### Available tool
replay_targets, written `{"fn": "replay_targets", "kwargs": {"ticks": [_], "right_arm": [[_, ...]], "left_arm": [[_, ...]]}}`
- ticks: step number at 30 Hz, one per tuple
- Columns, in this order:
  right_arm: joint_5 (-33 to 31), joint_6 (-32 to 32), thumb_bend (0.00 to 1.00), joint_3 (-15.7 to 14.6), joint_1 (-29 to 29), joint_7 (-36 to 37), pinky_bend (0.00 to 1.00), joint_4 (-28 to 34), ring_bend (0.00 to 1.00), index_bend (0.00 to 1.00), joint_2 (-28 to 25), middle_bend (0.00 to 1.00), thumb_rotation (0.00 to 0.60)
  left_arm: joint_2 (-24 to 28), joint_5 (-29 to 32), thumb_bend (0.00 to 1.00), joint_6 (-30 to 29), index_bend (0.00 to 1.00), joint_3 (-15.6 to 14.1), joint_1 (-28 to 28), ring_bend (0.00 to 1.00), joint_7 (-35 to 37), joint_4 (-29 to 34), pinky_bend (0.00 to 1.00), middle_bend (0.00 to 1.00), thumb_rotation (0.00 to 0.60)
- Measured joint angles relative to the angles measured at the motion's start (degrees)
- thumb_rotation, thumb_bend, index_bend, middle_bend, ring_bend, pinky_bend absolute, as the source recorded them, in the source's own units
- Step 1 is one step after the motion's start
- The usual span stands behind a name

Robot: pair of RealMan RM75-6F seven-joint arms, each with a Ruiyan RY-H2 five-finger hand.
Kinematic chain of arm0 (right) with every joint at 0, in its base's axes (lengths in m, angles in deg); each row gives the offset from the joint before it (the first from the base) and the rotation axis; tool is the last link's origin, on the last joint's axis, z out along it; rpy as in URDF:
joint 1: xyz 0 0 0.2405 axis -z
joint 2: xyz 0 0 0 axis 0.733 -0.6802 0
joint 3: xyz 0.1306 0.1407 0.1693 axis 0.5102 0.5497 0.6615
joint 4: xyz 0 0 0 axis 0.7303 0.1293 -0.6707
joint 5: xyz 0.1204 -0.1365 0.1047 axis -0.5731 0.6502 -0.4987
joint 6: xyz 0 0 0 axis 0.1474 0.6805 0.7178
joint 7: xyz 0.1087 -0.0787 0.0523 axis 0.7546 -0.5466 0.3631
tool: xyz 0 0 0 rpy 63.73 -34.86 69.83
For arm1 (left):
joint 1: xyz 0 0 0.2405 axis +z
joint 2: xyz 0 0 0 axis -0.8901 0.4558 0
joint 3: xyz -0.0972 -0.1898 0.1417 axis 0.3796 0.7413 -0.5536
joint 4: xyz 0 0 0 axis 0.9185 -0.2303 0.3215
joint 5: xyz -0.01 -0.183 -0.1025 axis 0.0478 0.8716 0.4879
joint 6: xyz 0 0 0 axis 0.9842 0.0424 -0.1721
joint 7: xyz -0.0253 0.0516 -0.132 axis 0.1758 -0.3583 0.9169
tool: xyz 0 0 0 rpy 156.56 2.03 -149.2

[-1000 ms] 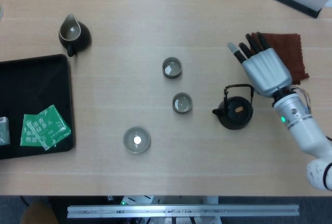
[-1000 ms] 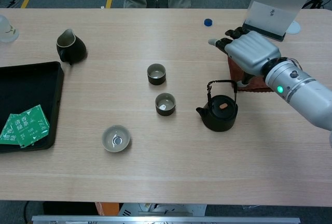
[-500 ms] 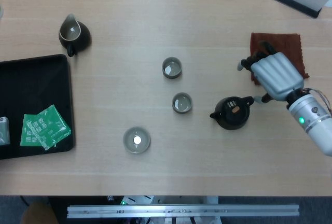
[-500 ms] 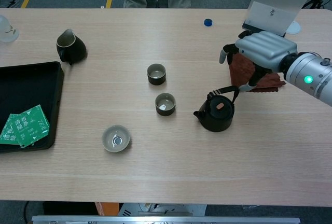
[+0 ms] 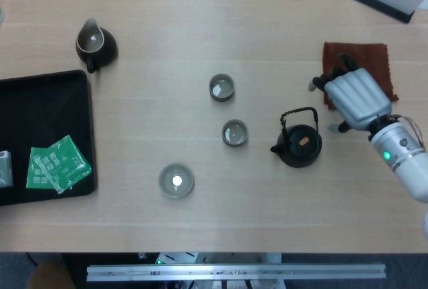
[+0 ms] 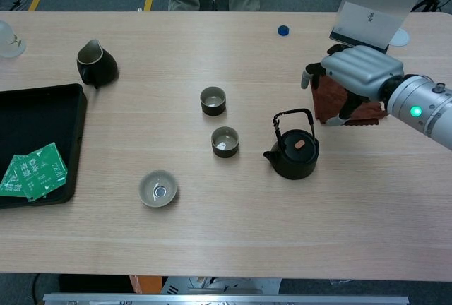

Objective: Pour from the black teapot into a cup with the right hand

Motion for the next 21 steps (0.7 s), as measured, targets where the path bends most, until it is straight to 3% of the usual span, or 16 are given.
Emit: {"fn": "replay_targets", "kwargs": {"ticks": [7, 21], "right_arm": [[-0.68, -1.50, 0.00, 0.09, -1.93, 0.52, 0.08, 0.79, 0.26, 0.33, 1.10, 0.39, 0.600], [-8.03, -2.59, 0.00, -0.79, -6.07, -3.02, 0.08, -0.10, 0.26, 0.35, 4.56, 0.41, 0.588]], "left_arm": [[0.09, -0.24, 0.38, -0.43, 0.13, -0.06, 0.18, 0.01, 0.17, 0.12, 0.04, 0.18, 0.600], [0.79, -0.33, 0.38, -1.63, 0.13, -0.30, 1.15, 0.01, 0.80, 0.11, 0.04, 0.18, 0.600]]}}
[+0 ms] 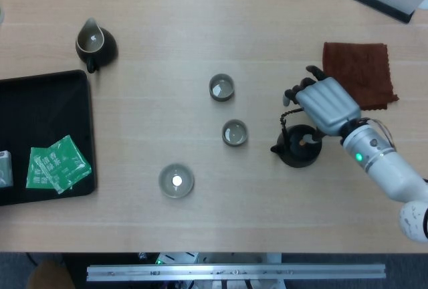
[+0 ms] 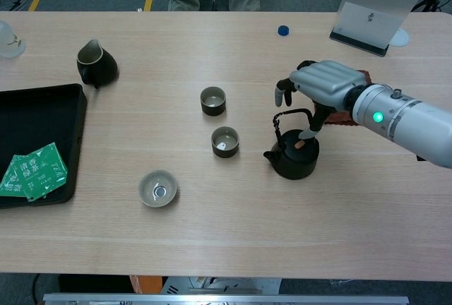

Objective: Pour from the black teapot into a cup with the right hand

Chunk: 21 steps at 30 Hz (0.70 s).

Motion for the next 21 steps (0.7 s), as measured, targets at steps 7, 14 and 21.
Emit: {"fn": "replay_targets", "kwargs": {"ticks": [7, 14, 21], "right_arm": [[-2.72, -0.03, 0.00, -1.19, -1.48, -0.91, 0.08, -0.46, 0.26, 0.35, 1.15, 0.41, 0.586], [-4.26, -0.60, 0.00, -1.98, -2.52, -0.47, 0.08, -0.64, 0.26, 0.36, 1.40, 0.42, 0.584], [-4.42, -0.72, 0.00, -2.48, -2.92, 0.92, 0.08, 1.20, 0.31, 0.42, -0.30, 0.45, 0.584]], "left_arm": [[0.05, -0.03, 0.38, 0.10, 0.13, 0.03, -0.02, 0.01, -0.21, 0.19, 0.04, 0.18, 0.600], [0.13, 0.14, 0.38, 0.21, 0.13, 0.10, 0.00, 0.01, -0.32, 0.28, 0.04, 0.18, 0.600], [0.13, 0.15, 0.38, 0.24, 0.13, 0.28, -0.11, 0.01, -0.33, 0.25, 0.04, 0.18, 0.600]]}}
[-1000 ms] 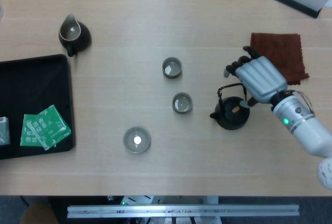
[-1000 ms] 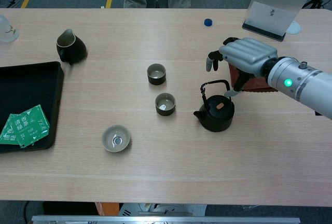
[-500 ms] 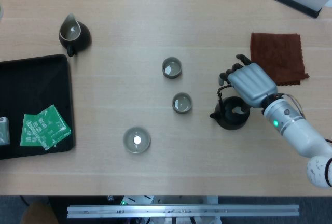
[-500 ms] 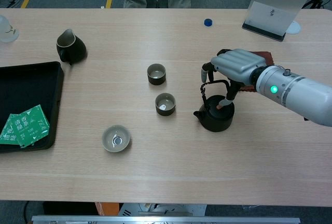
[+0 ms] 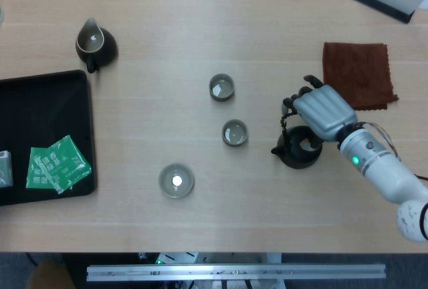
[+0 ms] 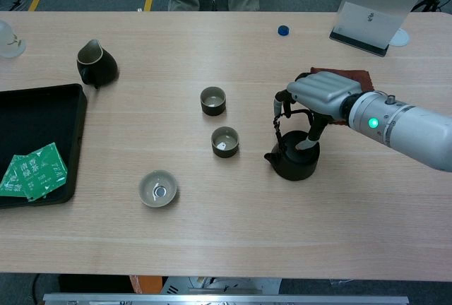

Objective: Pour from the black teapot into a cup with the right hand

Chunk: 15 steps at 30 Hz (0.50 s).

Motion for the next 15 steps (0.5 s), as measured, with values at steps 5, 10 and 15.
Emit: {"fn": "replay_targets", "kwargs": {"ticks": [5, 10, 15], "right_arm": [[-0.07, -0.61, 0.00, -0.23, -0.18, 1.87, 0.08, 1.60, 0.33, 0.44, -1.59, 0.47, 0.584], [-0.24, -1.36, 0.00, -0.36, -0.33, 3.78, 0.08, 2.57, 0.34, 0.45, -2.82, 0.48, 0.586], [0.12, -2.23, 0.00, -0.93, -0.53, 5.30, 0.08, 3.66, 0.35, 0.46, -4.41, 0.49, 0.585]], "left_arm": [[0.02, -0.12, 0.38, 0.03, 0.13, 0.09, -0.13, 0.01, -0.08, 0.08, 0.05, 0.18, 0.600], [0.03, -0.04, 0.38, 0.05, 0.13, 0.15, -0.14, 0.01, -0.09, 0.07, 0.04, 0.18, 0.600], [0.07, -0.02, 0.38, 0.05, 0.13, 0.14, -0.11, 0.01, -0.18, 0.09, 0.04, 0.18, 0.600]]}}
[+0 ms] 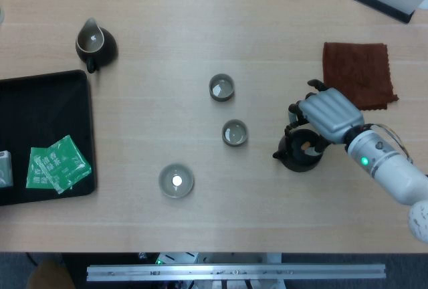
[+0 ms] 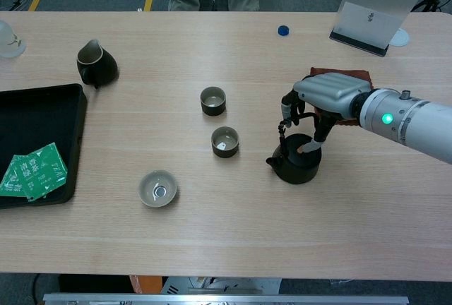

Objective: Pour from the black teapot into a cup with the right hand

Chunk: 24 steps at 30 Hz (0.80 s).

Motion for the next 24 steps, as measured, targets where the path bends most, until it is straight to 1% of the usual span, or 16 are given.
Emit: {"fn": "replay_targets", "kwargs": {"ticks": [14, 24], "right_arm": [[-0.01, -2.28, 0.00, -1.74, -1.96, 1.56, 0.08, 3.14, 0.38, 0.51, -2.31, 0.52, 0.584], [-1.93, -3.30, 0.00, -2.62, -3.74, 1.96, 0.08, 3.40, 0.47, 0.55, -2.67, 0.55, 0.586]], "left_arm": [[0.01, 0.26, 0.38, 0.02, 0.13, 0.05, 0.11, 0.01, -0.18, 0.07, 0.04, 0.18, 0.600], [-0.22, 0.59, 0.38, 0.63, 0.13, 0.11, -0.07, 0.01, -0.54, 0.11, 0.04, 0.18, 0.600]]}}
